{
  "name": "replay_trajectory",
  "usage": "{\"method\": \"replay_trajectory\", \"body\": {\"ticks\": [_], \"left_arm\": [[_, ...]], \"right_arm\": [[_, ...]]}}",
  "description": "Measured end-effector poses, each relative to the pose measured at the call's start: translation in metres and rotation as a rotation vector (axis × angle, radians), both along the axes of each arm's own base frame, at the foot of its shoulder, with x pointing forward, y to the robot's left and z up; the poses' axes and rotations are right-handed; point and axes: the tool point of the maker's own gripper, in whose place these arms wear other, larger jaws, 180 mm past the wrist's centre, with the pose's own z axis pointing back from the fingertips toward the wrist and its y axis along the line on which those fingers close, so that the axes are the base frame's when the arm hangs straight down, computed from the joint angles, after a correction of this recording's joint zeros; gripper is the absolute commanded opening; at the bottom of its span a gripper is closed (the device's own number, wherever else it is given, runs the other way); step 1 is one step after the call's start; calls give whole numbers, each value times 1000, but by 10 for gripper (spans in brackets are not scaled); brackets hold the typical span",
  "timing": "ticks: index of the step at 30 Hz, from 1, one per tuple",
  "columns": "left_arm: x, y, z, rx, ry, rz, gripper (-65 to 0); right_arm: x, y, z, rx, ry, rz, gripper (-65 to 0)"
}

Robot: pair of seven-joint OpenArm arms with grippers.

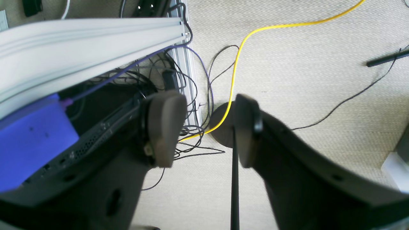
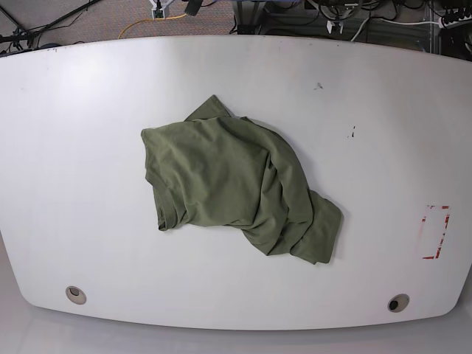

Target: Fold the T-shirt properly

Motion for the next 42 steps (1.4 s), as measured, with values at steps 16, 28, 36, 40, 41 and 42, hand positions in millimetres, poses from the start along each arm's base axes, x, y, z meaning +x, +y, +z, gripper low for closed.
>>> {"method": "replay_trajectory", "body": {"ticks": [16, 28, 36, 40, 41, 42], "left_arm": [[-4, 1, 1, 3, -15, 1, -224], [-22, 5, 7, 23, -135, 18, -226], [1, 38, 17, 81, -242, -18, -224], [-6, 50, 34, 110, -288, -62, -224], [-11, 53, 37, 115, -283, -72, -224], [-21, 54, 40, 113, -252, -88, -224]], "right_arm": [[6, 22, -1, 34, -10, -6, -371], [1, 23, 15, 32, -95, 5, -373], [-13, 20, 31, 28, -133, 8, -373], [-23, 13, 45, 18, -147, -62, -373], [-27, 11, 47, 18, -138, -65, -373], [-34, 11, 50, 20, -118, -72, -373]]}}
